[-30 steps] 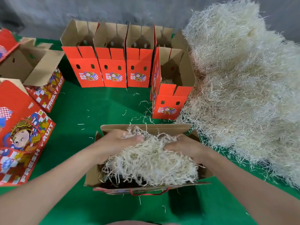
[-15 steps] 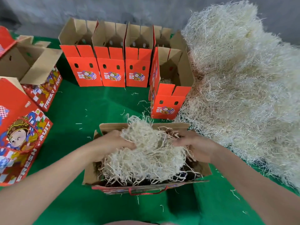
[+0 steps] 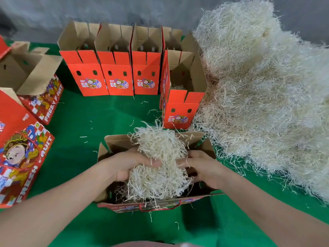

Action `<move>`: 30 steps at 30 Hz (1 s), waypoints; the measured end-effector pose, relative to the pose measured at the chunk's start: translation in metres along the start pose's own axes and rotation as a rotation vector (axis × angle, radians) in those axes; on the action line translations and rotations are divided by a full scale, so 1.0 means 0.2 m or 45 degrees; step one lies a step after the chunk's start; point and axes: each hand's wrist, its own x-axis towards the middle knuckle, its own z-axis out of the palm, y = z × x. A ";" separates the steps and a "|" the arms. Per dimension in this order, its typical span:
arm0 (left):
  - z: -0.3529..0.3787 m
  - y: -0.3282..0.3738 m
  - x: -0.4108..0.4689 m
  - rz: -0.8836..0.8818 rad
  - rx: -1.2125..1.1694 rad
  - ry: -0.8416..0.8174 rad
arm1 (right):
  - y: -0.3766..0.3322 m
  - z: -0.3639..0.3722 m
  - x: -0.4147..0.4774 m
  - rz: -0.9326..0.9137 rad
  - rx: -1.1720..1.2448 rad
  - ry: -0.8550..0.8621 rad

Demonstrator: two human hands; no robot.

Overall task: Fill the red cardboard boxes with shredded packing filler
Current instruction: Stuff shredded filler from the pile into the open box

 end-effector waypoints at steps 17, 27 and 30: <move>-0.14 -0.02 -0.03 -0.003 0.319 0.024 | -0.06 -0.09 -0.06 -0.141 -0.117 0.017; 0.00 -0.02 0.03 0.047 0.126 0.065 | -0.04 0.06 0.02 -0.013 0.164 -0.037; -0.04 -0.03 0.03 0.011 0.143 0.308 | -0.01 -0.01 0.02 0.023 0.160 0.087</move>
